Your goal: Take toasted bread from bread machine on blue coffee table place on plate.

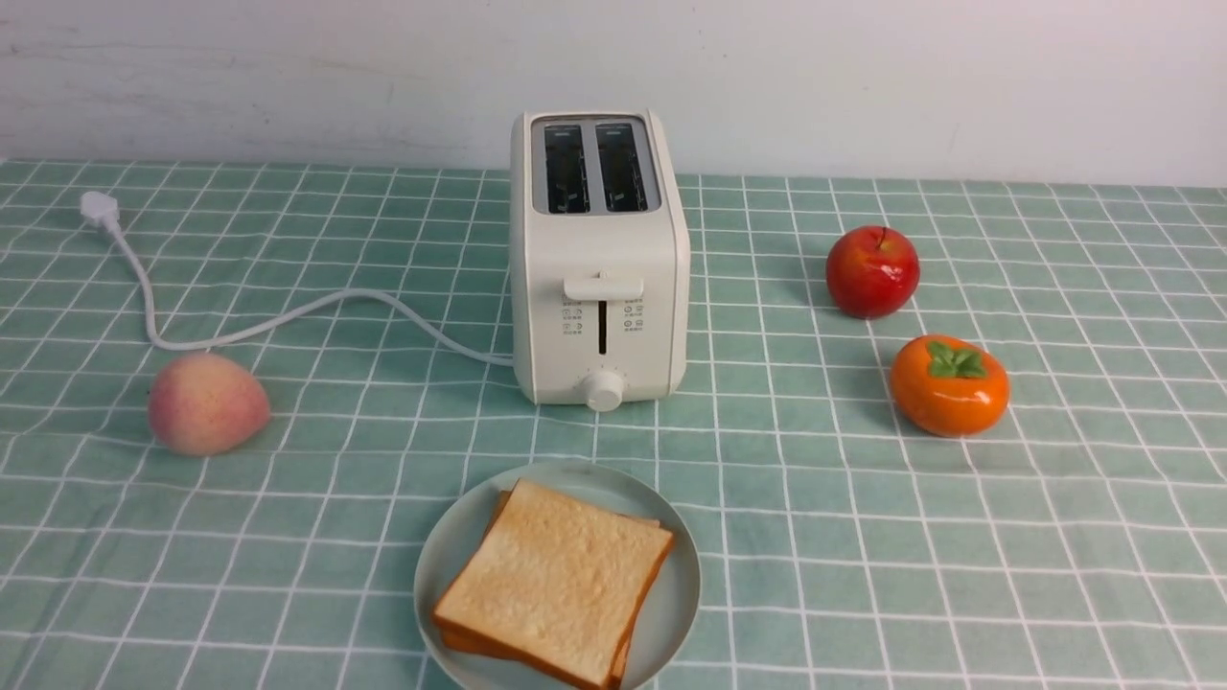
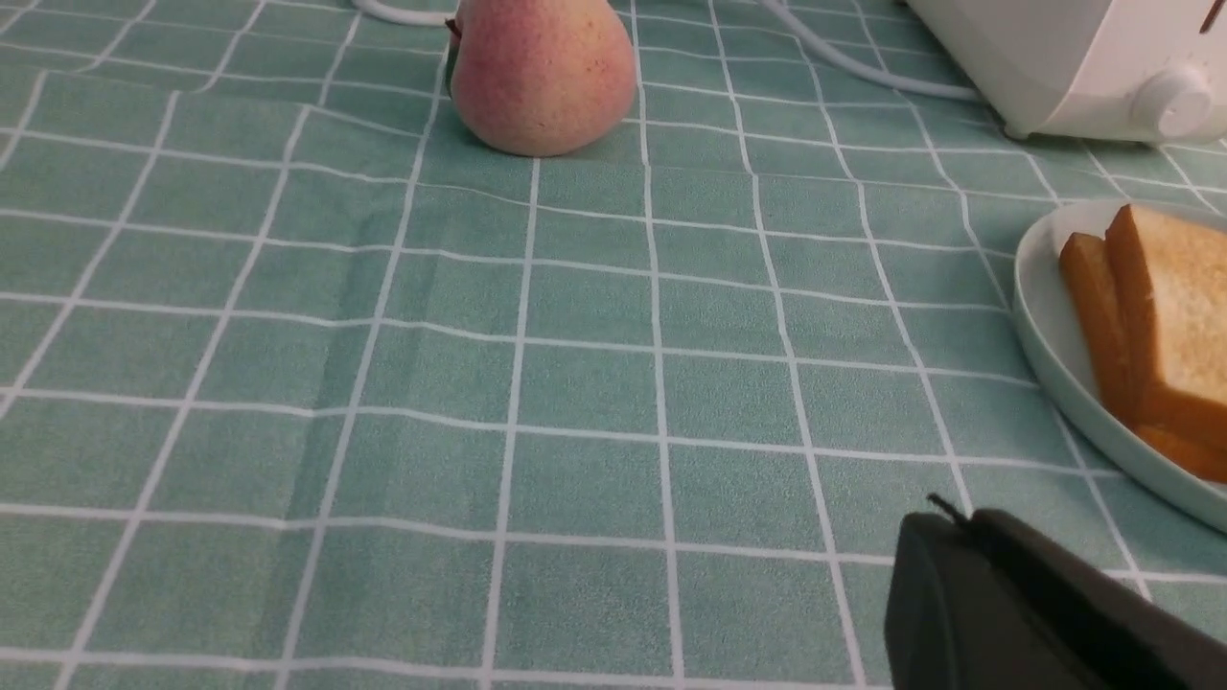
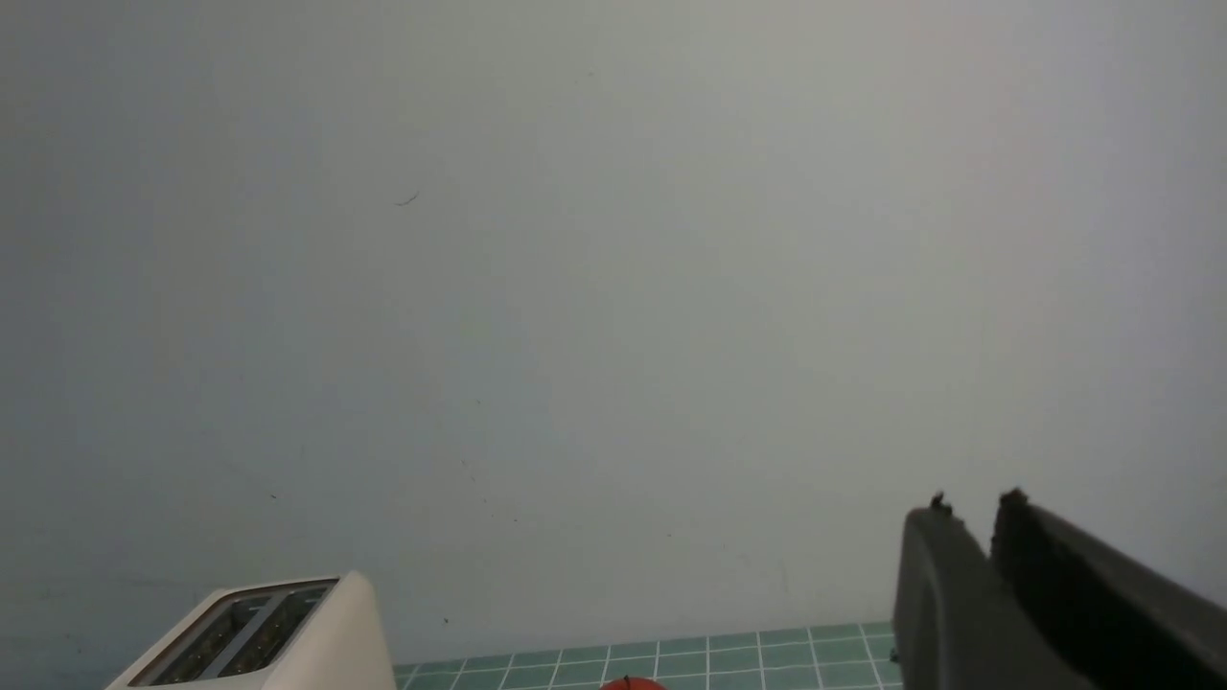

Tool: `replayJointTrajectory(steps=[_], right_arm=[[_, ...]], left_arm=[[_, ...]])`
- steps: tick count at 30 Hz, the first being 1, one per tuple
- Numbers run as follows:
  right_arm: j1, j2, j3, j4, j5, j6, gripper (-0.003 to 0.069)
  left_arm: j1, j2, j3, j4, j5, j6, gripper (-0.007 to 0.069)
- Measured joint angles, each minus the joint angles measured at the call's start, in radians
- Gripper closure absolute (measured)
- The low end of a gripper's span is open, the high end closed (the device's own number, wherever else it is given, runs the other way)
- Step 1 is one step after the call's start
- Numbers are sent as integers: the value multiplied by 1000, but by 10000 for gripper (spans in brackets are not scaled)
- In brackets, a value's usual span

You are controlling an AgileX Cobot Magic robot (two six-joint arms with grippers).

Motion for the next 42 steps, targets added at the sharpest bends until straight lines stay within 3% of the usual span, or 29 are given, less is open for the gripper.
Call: replayJointTrajectory(steps=[24,29,32,34,35,36,37,39,42], right_arm=[[0,0,0,-33,-4,0,548],[0,1,1,-39,-120,-6,541],[0,15,1,65,-236,-87,538],[0,32,1,246,-296,-234,535],[0,32,1,266,-299,-252,535],[0,47,1,441,-313,-409,533],[0,48,1,464,-313,-430,533],[0,60,1,775,-302,-736,531],[0,66,1,1028,-272,-990,530]], left_arm=[[0,0,0,2,3,0,617],[0,0,0,2,3,0,610],[0,0,0,2,3,0,607],[0,0,0,1,3,0,607],[0,0,0,1,3,0,607],[0,0,0,1,3,0,605],[0,0,0,1,3,0,605],[0,0,0,1,3,0,605],[0,0,0,1,3,0,605]])
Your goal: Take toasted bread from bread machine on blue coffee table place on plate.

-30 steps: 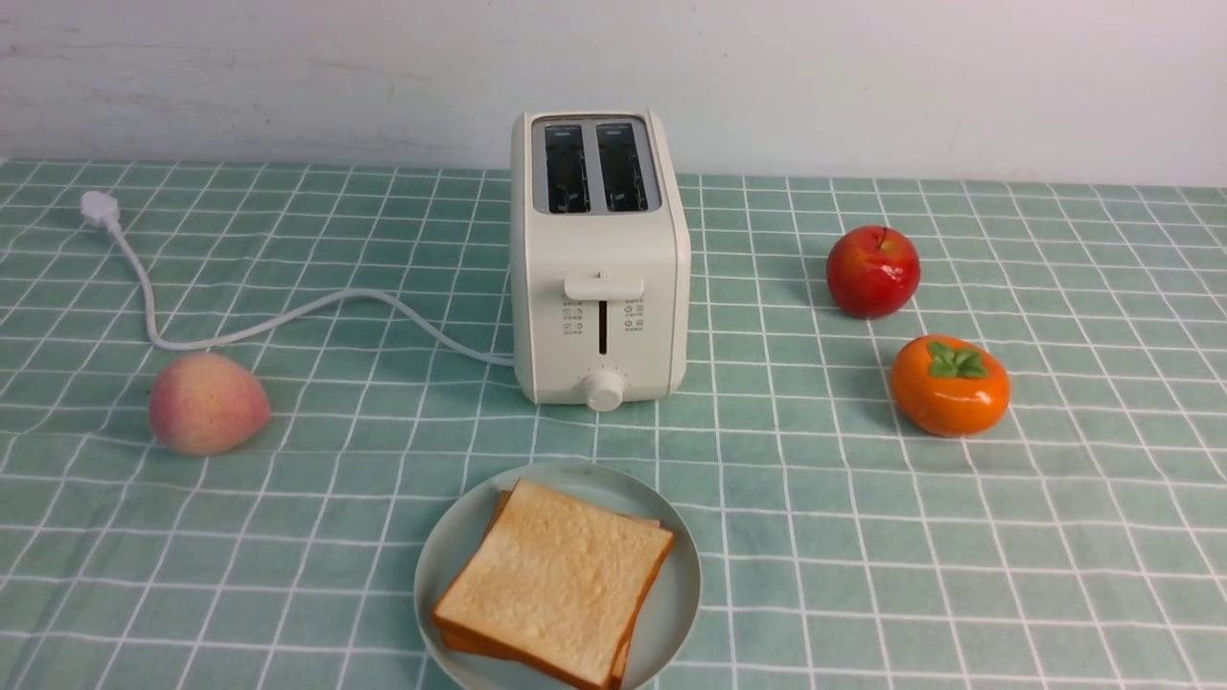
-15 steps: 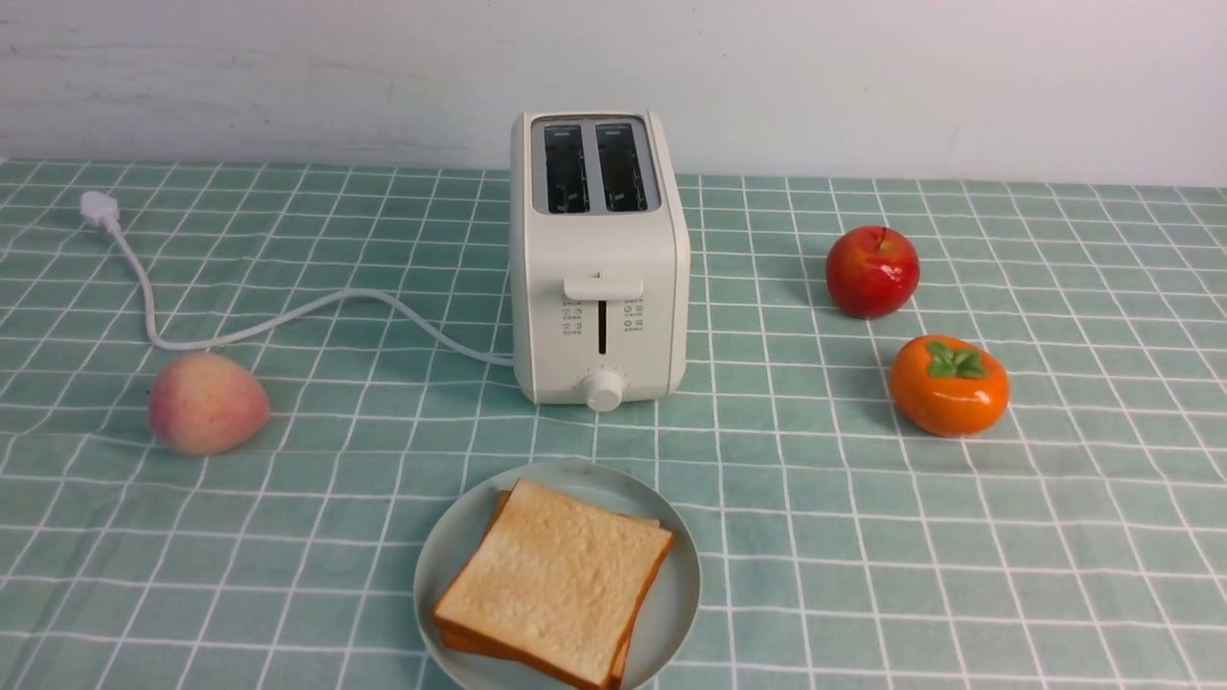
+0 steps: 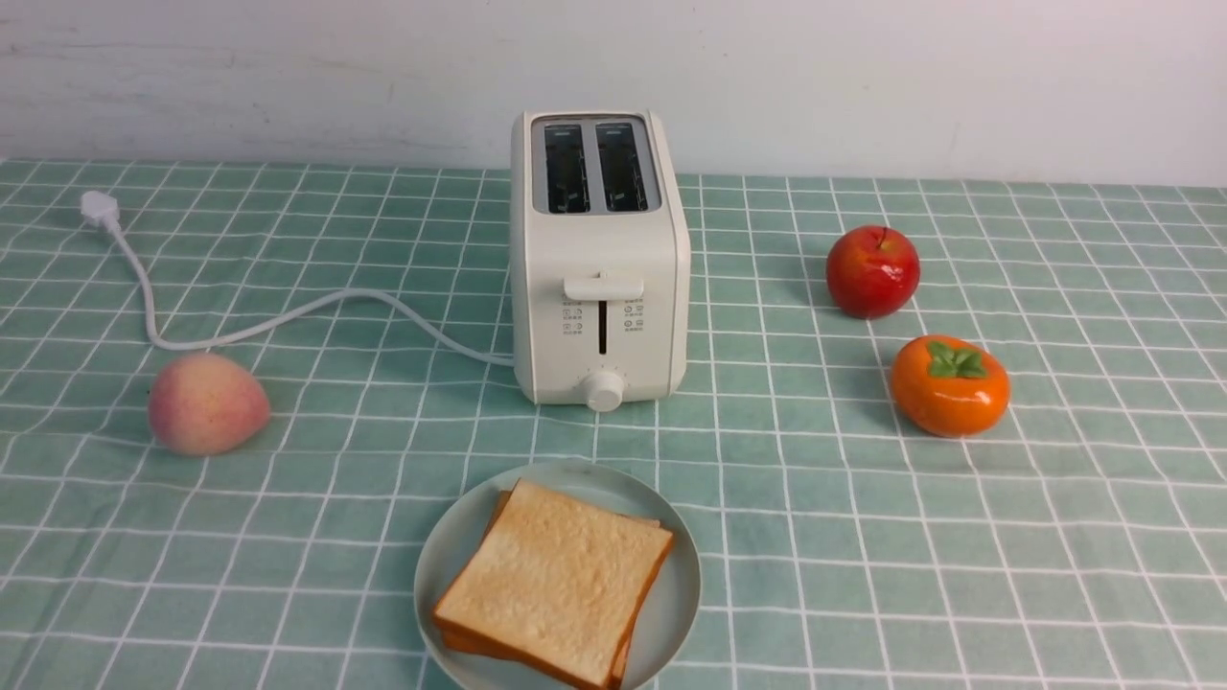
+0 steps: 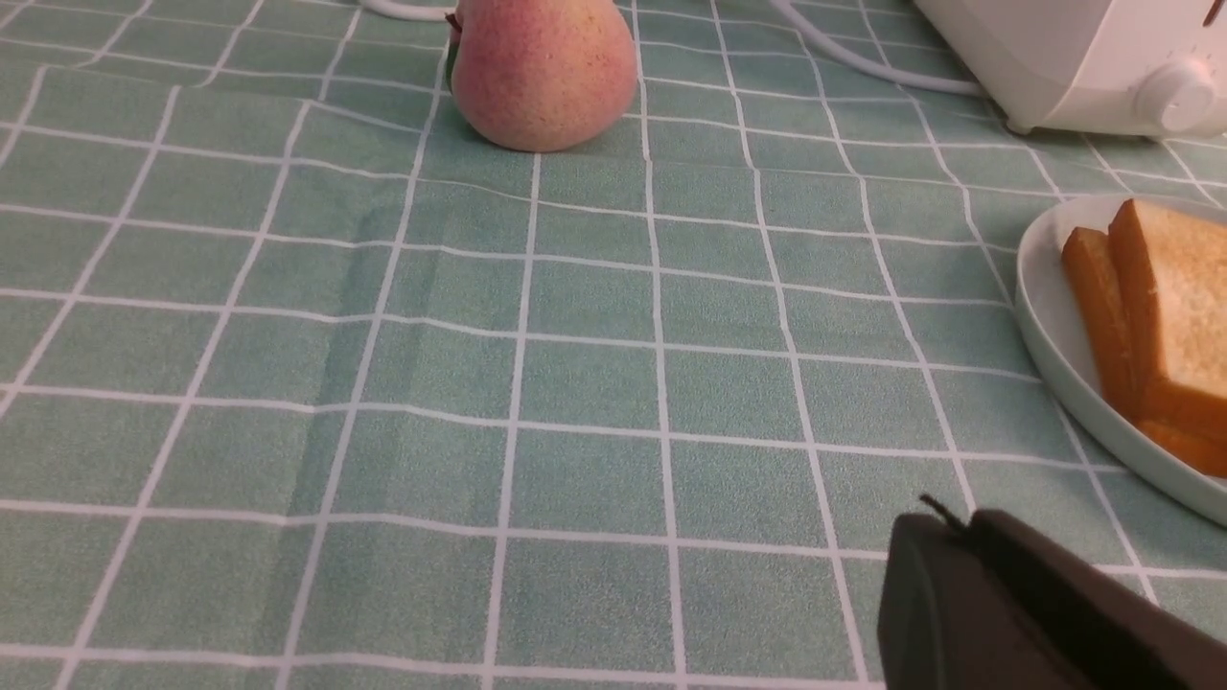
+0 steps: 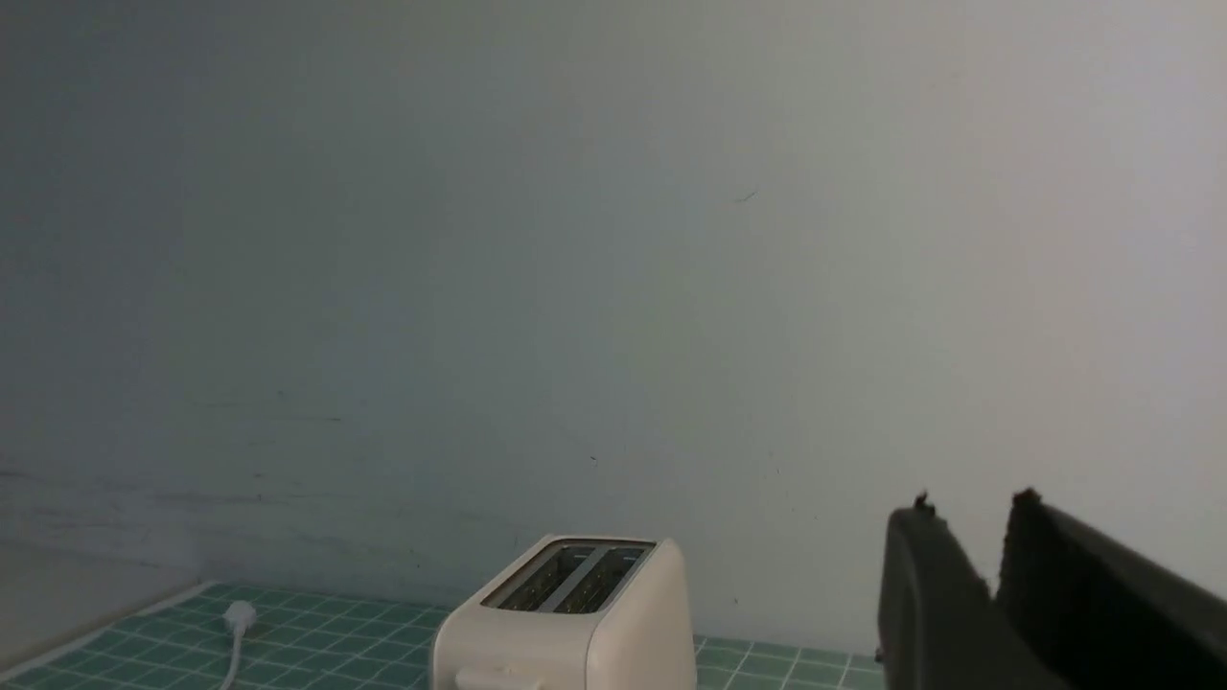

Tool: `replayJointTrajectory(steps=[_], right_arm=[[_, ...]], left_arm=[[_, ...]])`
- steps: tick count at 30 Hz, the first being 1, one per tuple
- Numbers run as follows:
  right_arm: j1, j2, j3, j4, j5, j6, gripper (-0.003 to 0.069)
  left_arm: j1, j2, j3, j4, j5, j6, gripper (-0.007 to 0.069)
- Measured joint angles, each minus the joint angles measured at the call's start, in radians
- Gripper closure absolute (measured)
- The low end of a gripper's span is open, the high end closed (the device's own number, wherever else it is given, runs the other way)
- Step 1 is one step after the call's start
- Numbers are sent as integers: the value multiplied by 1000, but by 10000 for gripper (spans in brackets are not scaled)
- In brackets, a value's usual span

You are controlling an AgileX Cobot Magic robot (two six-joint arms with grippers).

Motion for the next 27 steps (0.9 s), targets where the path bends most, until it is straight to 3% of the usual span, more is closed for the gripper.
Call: replayJointTrajectory(steps=[3,6,16,21,27], right_arm=[[0,0,1,126,31,-137,527],[0,1,1,178,76,-195,524],[-8,-40,56,187,281,-208,514],[-107,-67,186,184,298,-208,510],[-336,-90,389,170,330,-210,500]], left_arm=[[0,0,0,0,0,0,604],[0,0,0,0,1,0,604],[0,0,0,0,3,0,592],[0,0,0,0,3,0,587],[0,0,0,0,3,0,582]])
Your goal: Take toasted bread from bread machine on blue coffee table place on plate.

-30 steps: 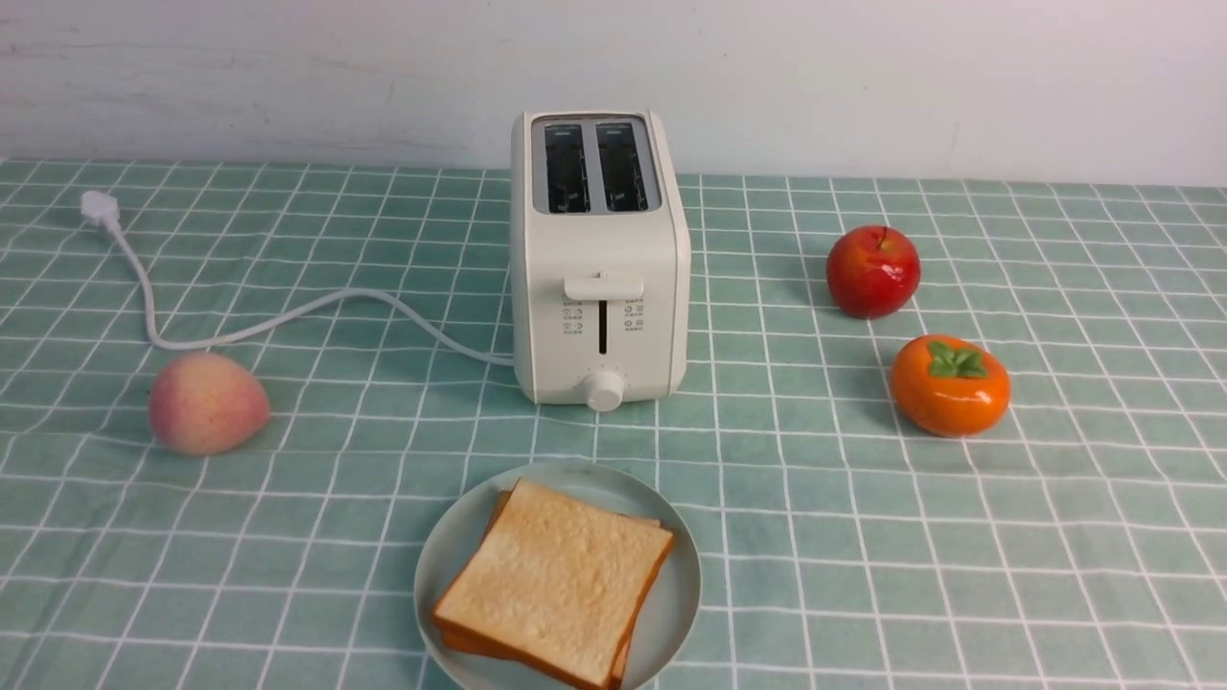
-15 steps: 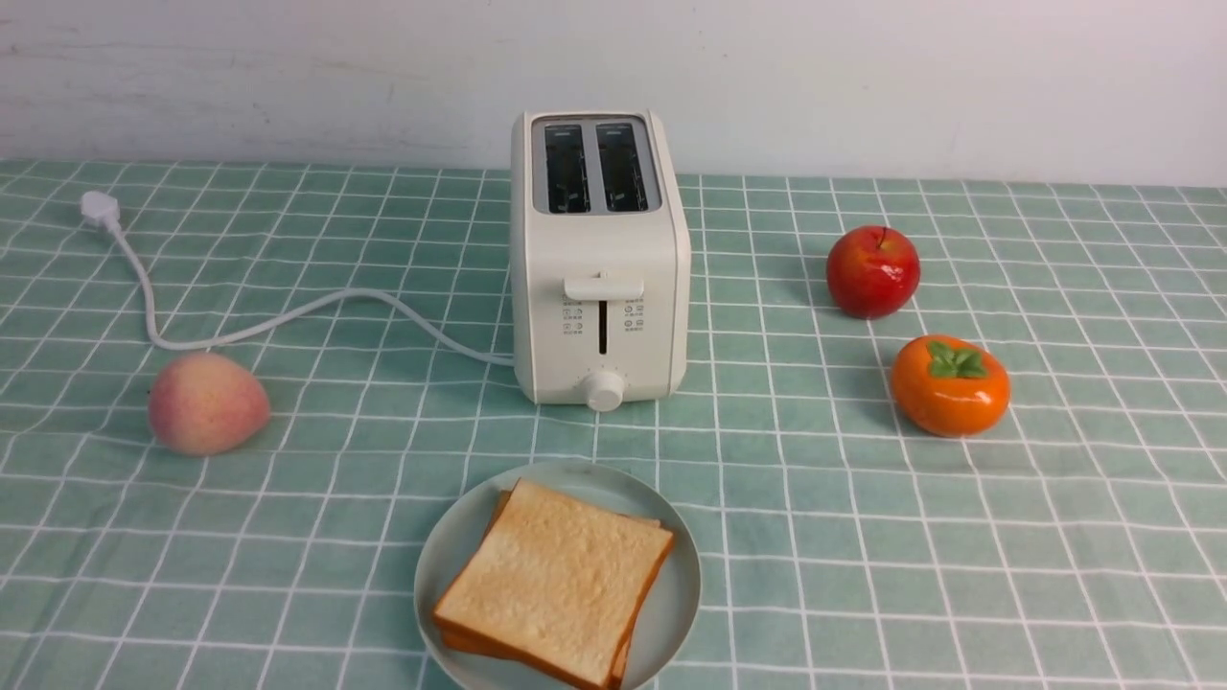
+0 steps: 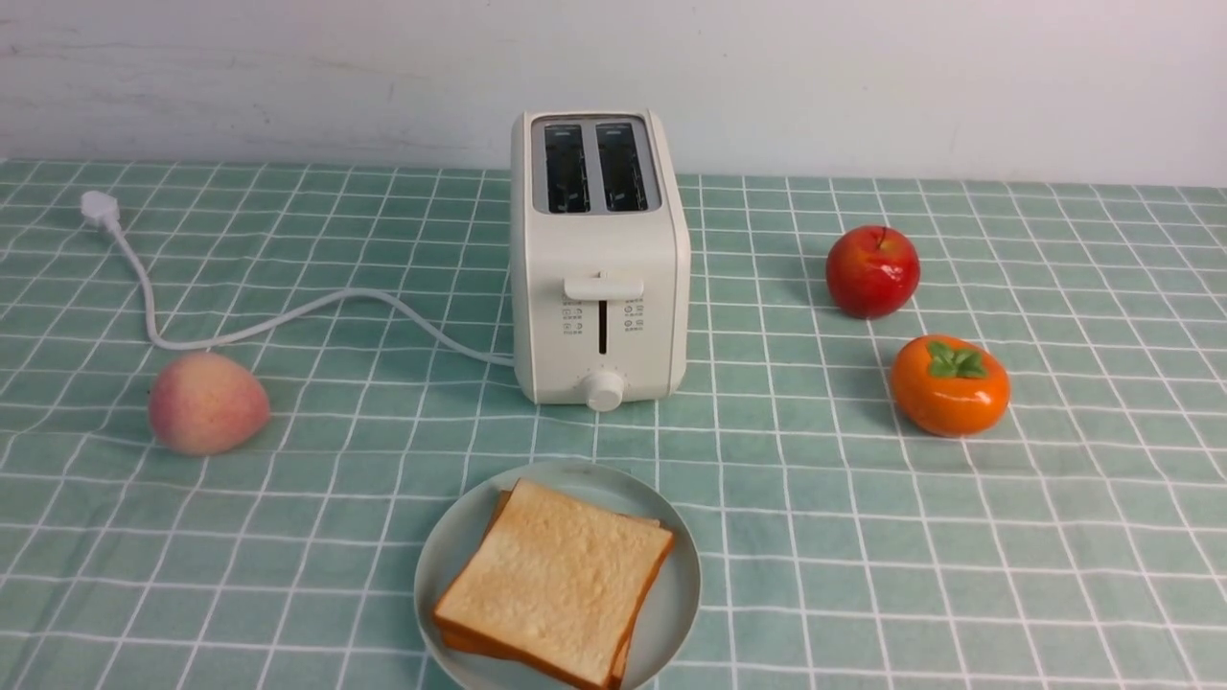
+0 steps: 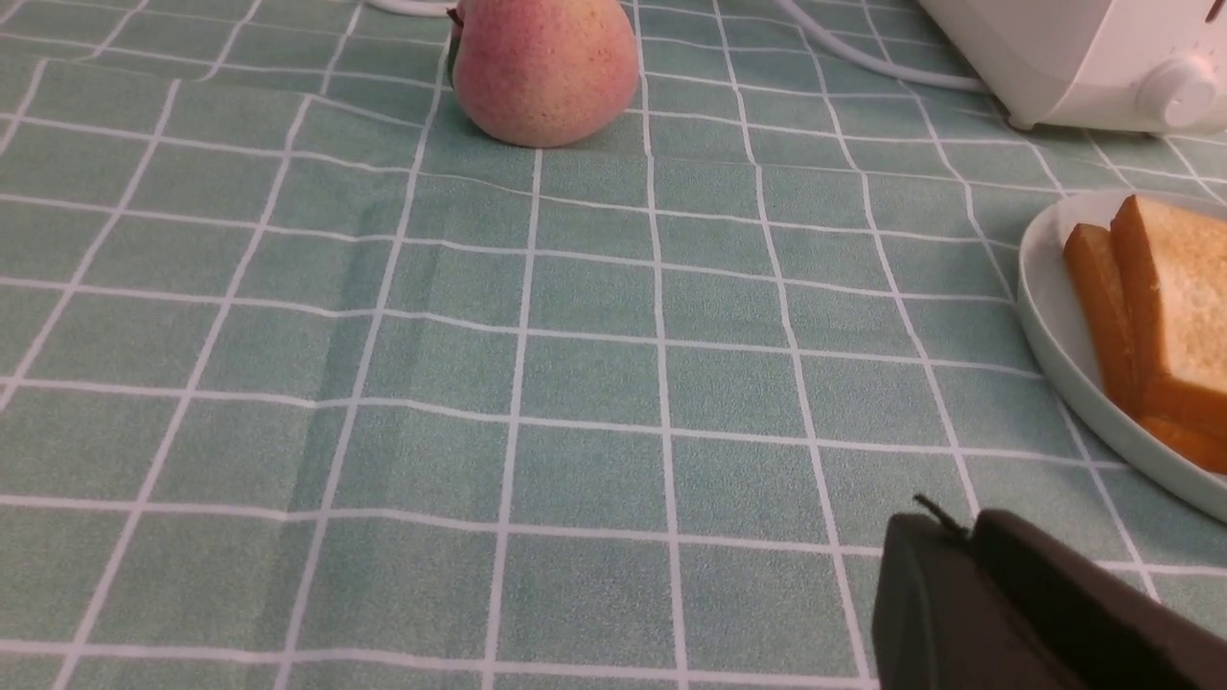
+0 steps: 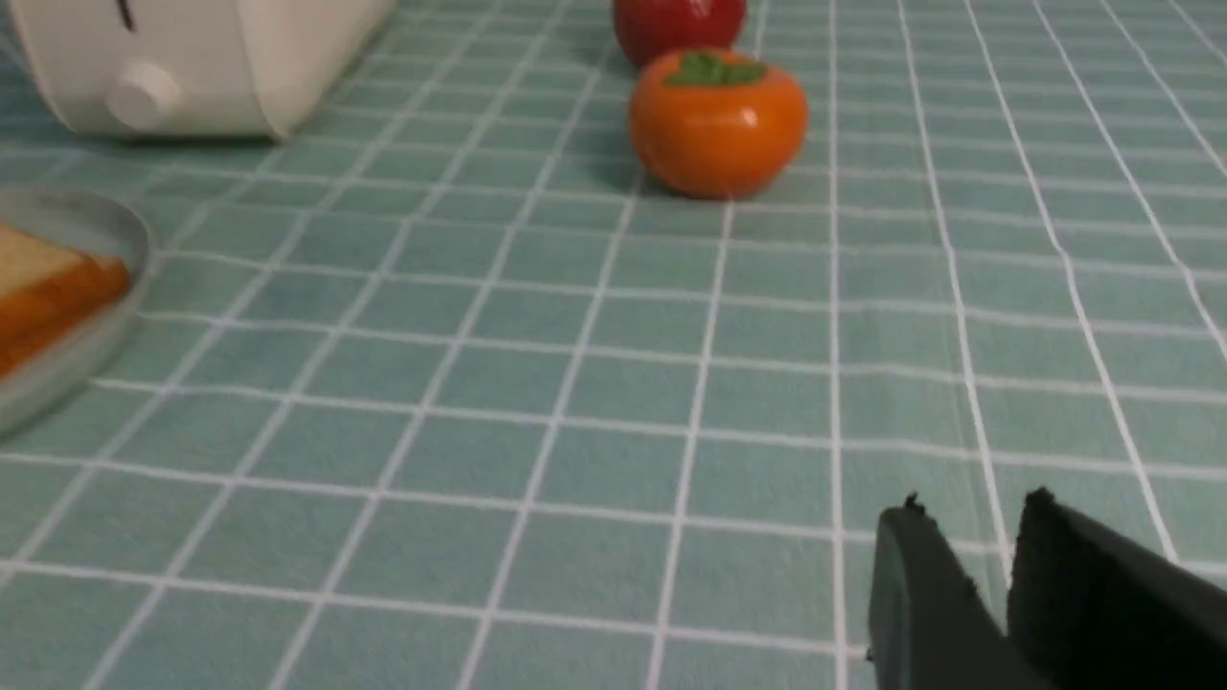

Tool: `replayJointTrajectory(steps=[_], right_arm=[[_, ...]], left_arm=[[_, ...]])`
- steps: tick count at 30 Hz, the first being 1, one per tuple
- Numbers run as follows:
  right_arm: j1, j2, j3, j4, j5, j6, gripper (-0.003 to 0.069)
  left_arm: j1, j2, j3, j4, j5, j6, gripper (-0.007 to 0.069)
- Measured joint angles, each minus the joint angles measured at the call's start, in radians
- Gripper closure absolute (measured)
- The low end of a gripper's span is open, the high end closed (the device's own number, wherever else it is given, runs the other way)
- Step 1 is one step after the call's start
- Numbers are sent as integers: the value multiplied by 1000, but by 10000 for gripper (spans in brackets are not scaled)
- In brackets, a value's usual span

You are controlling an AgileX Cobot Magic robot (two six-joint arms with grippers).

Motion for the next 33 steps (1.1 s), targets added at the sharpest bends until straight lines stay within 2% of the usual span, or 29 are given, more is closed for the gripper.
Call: replayJointTrajectory(steps=[7,33], right_arm=[[-115,-1,1,8,0,1,491],[-118,-1,1,8,0,2,451]], left_arm=[[0,0,0,0,0,0,571],[0,0,0,0,0,0,550]])
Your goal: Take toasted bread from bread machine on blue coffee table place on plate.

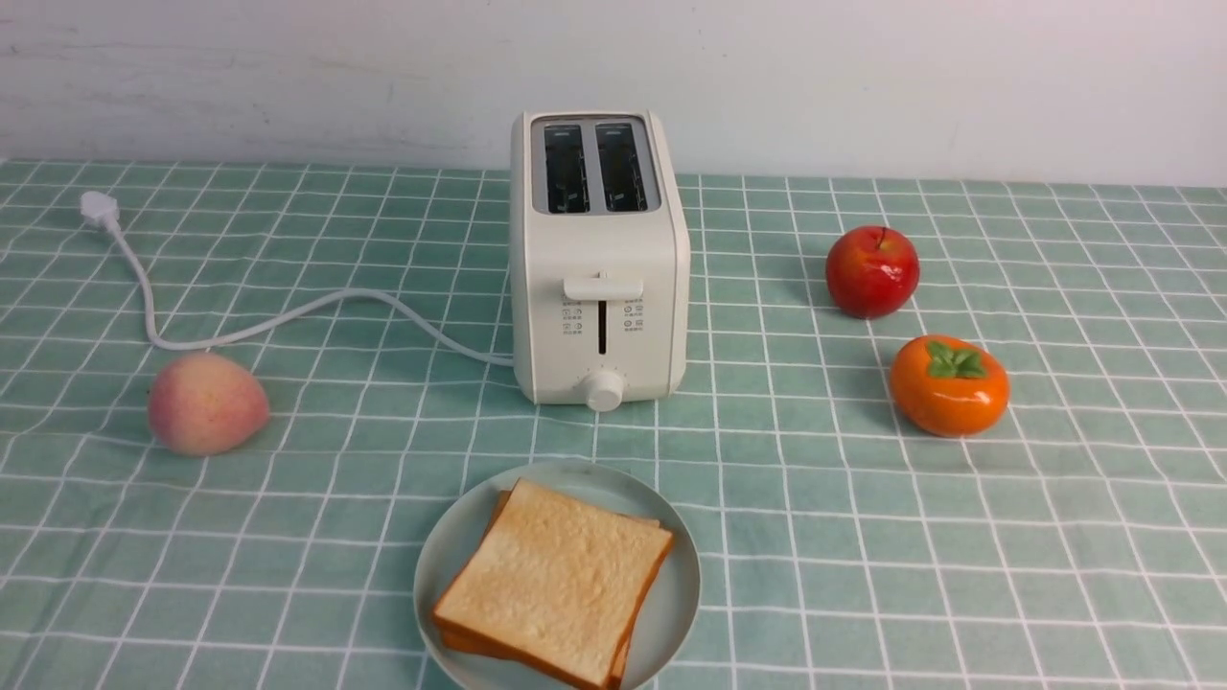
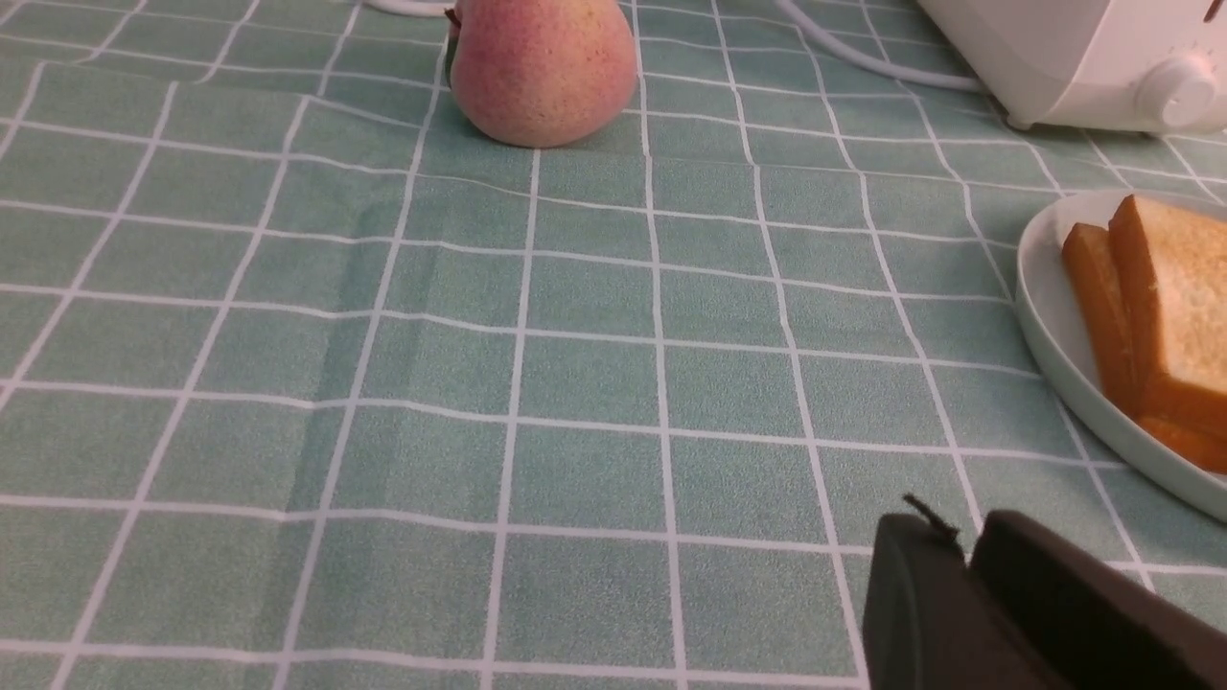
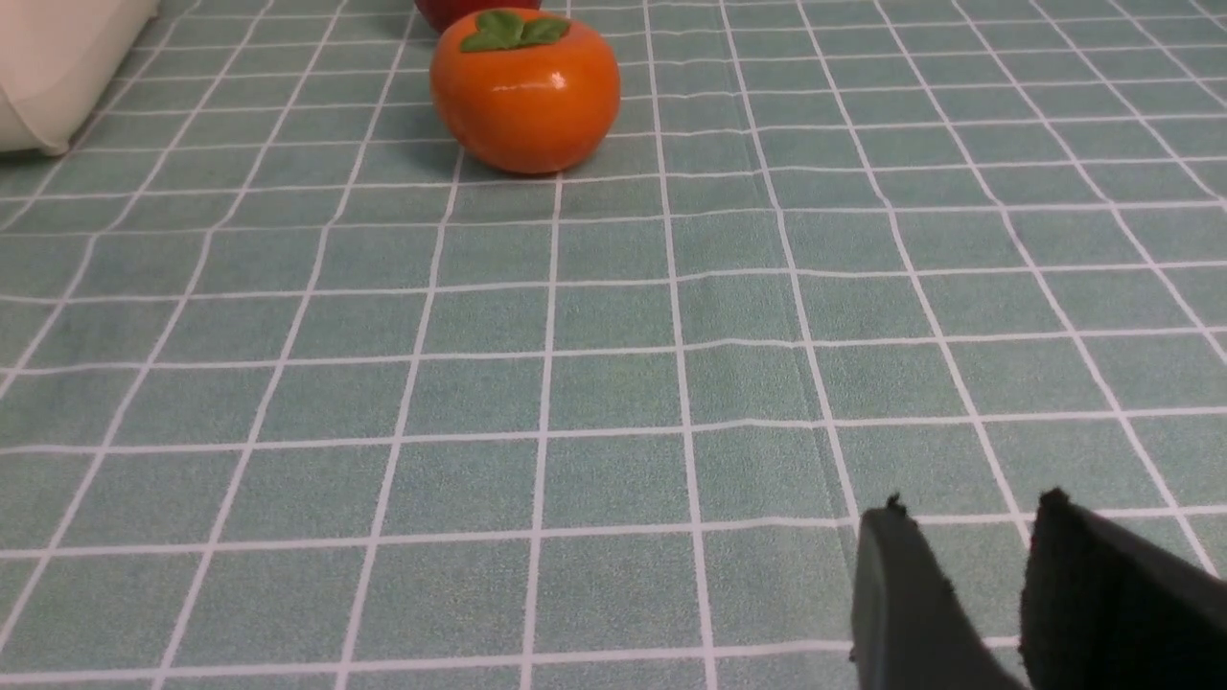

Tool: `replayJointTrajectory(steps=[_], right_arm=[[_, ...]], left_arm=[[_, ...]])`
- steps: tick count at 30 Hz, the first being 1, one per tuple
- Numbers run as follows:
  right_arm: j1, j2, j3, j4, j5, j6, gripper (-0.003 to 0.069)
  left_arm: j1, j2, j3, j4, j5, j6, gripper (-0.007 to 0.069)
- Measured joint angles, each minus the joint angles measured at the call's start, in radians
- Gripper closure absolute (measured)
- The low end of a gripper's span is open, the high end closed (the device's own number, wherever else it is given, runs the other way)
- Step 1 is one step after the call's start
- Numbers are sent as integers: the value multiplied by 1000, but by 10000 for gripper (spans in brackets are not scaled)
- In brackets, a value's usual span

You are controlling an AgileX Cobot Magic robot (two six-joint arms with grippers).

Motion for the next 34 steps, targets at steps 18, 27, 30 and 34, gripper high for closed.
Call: replayJointTrajectory(steps=[18,27,30,34], right_arm=[[0,0,0,2,0,0,427],[0,0,0,3,0,0,421],[0,0,0,3,0,0,421],[0,0,0,3,0,0,421]], left_arm=[[0,0,0,0,0,0,536],[0,0,0,0,0,0,533],[0,0,0,0,0,0,533],[0,0,0,0,0,0,533]])
